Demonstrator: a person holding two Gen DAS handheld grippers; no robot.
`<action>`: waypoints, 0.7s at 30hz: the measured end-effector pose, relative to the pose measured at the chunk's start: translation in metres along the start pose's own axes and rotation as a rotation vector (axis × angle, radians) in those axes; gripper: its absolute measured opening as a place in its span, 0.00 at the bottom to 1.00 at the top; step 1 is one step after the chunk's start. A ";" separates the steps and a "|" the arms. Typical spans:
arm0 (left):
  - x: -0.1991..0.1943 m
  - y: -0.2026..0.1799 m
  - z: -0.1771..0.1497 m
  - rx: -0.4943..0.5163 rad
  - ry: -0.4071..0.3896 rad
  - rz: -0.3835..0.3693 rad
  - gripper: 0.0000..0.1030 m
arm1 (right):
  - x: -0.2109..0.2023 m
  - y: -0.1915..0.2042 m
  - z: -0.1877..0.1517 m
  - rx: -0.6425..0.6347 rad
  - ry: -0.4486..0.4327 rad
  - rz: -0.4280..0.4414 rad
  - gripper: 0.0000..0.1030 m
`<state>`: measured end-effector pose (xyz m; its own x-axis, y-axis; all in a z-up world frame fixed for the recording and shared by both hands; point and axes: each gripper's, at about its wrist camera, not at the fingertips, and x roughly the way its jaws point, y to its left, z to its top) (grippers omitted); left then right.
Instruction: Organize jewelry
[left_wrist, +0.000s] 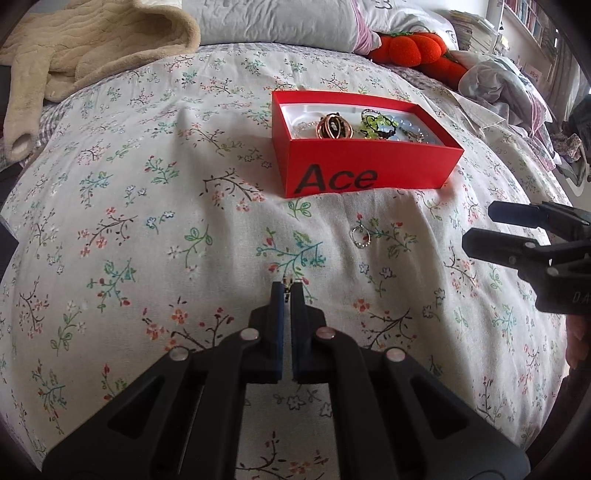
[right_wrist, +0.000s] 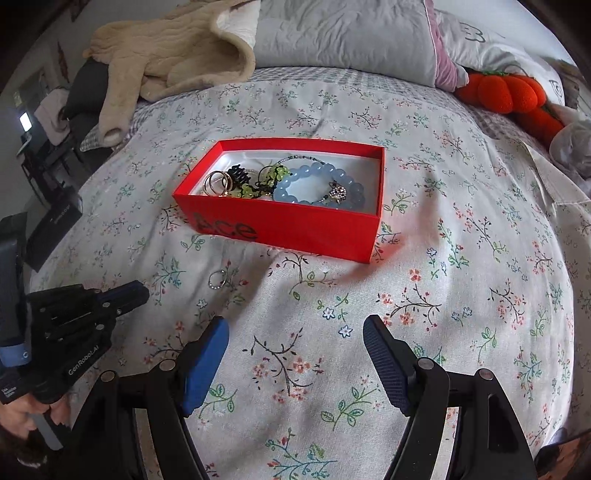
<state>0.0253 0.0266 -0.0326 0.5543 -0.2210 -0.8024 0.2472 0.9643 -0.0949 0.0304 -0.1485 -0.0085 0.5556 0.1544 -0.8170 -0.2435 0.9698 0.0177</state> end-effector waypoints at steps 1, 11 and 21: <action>-0.002 0.002 -0.001 0.004 -0.003 0.005 0.04 | 0.002 0.007 0.001 -0.010 -0.010 0.007 0.74; -0.016 0.023 -0.012 0.001 -0.020 -0.015 0.04 | 0.040 0.060 0.004 -0.121 -0.020 0.131 0.47; -0.004 0.046 -0.022 -0.048 0.008 -0.045 0.04 | 0.072 0.061 0.006 -0.120 -0.005 0.096 0.36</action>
<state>0.0166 0.0748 -0.0468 0.5368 -0.2637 -0.8014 0.2333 0.9593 -0.1593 0.0603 -0.0770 -0.0626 0.5292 0.2470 -0.8118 -0.3886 0.9210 0.0269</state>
